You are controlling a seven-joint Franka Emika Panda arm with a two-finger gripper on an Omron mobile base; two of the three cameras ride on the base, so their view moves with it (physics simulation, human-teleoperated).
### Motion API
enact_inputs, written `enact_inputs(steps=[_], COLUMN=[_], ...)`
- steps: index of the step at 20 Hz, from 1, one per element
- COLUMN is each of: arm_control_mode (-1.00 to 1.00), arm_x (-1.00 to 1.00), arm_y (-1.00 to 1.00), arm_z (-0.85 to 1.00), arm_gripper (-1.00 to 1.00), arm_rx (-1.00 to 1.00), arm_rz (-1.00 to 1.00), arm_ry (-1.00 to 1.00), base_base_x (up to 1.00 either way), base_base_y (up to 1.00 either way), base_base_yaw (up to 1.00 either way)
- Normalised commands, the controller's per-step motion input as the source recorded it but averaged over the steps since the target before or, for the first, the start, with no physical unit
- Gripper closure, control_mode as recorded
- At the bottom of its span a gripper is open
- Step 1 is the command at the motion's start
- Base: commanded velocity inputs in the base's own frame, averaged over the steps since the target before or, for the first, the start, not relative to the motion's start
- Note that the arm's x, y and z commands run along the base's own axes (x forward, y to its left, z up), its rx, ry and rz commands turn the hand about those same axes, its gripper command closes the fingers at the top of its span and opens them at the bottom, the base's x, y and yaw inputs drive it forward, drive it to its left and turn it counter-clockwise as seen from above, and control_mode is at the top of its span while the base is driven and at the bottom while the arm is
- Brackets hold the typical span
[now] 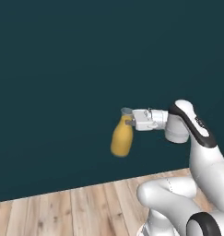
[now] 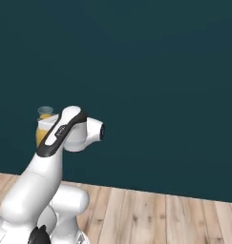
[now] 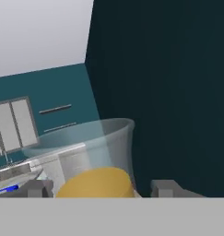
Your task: There is a tray on the dining counter. Grab the cup, mug, and pitcher and place them on the tray. The pitcher may be placed next to the tray if it cannot fit the tray.
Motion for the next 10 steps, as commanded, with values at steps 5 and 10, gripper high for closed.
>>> enact_inputs(steps=[5,10], arm_control_mode=[1.00,1.00], arm_x=[0.00,0.00], arm_y=[0.00,0.00], arm_z=[0.00,0.00], arm_gripper=[1.00,1.00], arm_rx=[0.00,0.00], arm_rz=[0.00,0.00], arm_ry=[0.00,0.00], base_base_x=[0.09,0.00], base_base_y=[-0.05,0.00], base_base_yaw=[0.49,0.59])
